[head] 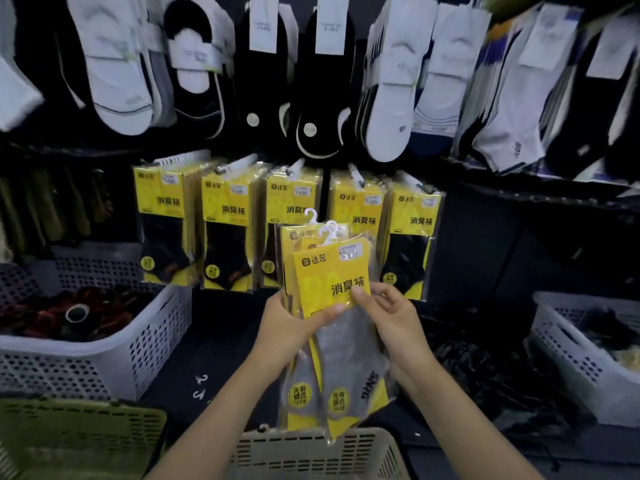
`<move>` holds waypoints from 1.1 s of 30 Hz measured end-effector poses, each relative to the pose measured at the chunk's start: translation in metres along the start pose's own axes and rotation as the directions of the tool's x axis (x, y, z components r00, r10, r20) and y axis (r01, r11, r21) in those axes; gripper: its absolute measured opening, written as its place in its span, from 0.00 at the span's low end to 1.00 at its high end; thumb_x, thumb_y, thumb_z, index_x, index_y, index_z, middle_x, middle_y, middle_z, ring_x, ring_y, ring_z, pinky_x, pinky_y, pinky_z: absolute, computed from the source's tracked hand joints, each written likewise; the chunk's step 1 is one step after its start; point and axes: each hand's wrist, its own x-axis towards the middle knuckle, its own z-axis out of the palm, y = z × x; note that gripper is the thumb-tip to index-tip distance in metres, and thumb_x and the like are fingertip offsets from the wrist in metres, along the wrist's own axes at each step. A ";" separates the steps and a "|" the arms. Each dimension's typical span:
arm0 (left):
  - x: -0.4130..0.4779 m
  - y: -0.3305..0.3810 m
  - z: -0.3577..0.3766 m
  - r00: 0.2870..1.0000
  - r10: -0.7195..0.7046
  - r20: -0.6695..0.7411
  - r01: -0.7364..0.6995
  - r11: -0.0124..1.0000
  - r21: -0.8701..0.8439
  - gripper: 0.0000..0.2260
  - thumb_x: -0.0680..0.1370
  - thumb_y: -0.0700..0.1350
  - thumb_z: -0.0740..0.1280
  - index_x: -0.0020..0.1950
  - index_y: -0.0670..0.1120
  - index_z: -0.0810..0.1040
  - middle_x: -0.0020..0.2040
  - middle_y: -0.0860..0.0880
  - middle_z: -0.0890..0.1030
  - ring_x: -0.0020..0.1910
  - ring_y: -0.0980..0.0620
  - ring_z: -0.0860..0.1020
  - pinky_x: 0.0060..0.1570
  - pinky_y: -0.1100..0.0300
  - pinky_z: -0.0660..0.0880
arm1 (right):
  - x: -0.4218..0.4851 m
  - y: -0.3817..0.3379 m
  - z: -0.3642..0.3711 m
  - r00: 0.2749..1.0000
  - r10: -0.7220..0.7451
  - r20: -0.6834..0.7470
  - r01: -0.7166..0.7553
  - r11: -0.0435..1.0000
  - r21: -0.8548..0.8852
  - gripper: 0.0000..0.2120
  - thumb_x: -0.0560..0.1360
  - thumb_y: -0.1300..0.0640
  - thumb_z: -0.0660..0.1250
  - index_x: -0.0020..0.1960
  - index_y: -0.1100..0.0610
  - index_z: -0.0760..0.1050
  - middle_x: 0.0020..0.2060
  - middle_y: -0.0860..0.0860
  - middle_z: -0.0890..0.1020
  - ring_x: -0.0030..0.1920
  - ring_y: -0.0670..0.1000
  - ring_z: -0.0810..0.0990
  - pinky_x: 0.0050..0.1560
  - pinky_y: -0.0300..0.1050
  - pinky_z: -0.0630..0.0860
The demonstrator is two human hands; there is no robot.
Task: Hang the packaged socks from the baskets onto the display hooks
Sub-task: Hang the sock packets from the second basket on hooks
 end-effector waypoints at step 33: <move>0.081 0.025 0.016 0.995 -0.068 -0.077 0.068 0.998 -0.006 0.14 0.70 0.60 0.68 0.48 0.53 0.81 0.43 0.50 0.85 0.46 0.49 0.83 0.52 0.51 0.78 | 0.181 -0.006 -0.107 0.717 -0.041 -0.696 -0.113 0.978 -0.174 0.16 0.73 0.58 0.71 0.58 0.61 0.74 0.56 0.56 0.78 0.52 0.54 0.77 0.51 0.47 0.73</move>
